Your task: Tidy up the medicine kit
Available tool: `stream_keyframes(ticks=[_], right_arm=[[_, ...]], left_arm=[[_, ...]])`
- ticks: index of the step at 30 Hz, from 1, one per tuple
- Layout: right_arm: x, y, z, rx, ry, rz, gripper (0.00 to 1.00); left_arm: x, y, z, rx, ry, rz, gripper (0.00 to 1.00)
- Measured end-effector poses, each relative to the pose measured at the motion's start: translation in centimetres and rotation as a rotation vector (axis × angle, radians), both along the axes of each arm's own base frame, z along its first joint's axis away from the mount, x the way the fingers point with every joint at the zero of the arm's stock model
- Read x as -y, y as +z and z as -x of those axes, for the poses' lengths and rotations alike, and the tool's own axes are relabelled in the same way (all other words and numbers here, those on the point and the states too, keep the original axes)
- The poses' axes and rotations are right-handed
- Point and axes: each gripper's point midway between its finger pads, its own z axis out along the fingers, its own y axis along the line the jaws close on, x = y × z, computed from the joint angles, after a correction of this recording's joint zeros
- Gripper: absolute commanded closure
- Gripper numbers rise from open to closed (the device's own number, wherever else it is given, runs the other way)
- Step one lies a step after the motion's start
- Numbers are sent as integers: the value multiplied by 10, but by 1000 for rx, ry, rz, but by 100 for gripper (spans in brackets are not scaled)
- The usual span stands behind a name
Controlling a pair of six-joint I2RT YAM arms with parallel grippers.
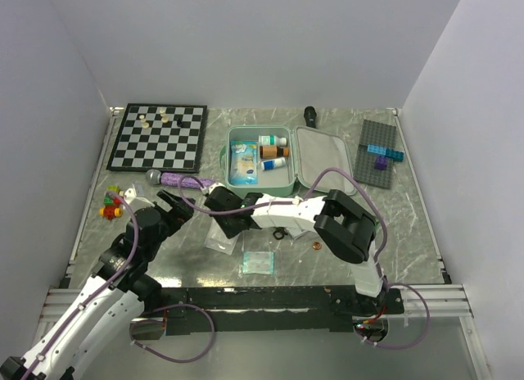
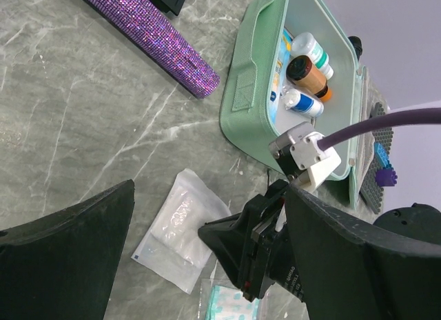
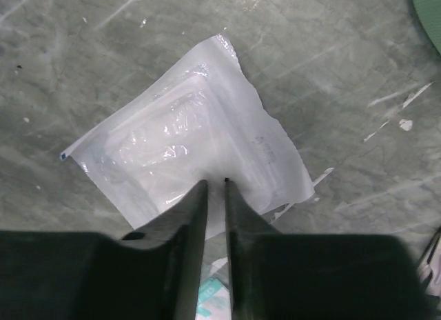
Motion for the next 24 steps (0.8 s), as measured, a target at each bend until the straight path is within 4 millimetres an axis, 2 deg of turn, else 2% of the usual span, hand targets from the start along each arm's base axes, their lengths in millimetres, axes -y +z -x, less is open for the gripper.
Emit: stream_keyframes(ticks=[1,2,10,11,14,16,20,24], right_arm=[[1,0,0,0,-2,9,97],[2,-1,-1,1,-7,17,100],[7,0,-2,15,-30,24,100],[12,0,-1,16,-32,30,94],[23,3,4,22,-34,35,63],[29,10,6,28,-30,28,54],[24,29,3,70,-16,-13,48],[19,32,1,83,1,-13,45]], left_arm=[[0,0,0,0,0,0,6],[0,0,0,0,0,0,6],[0,0,0,0,0,-1,6],[0,0,0,0,0,-1,6],[0,0,0,0,1,-1,6],[0,0,0,0,1,-2,6],[-1,0,-1,2,7,-3,6],[-1,0,-1,1,7,-3,6]])
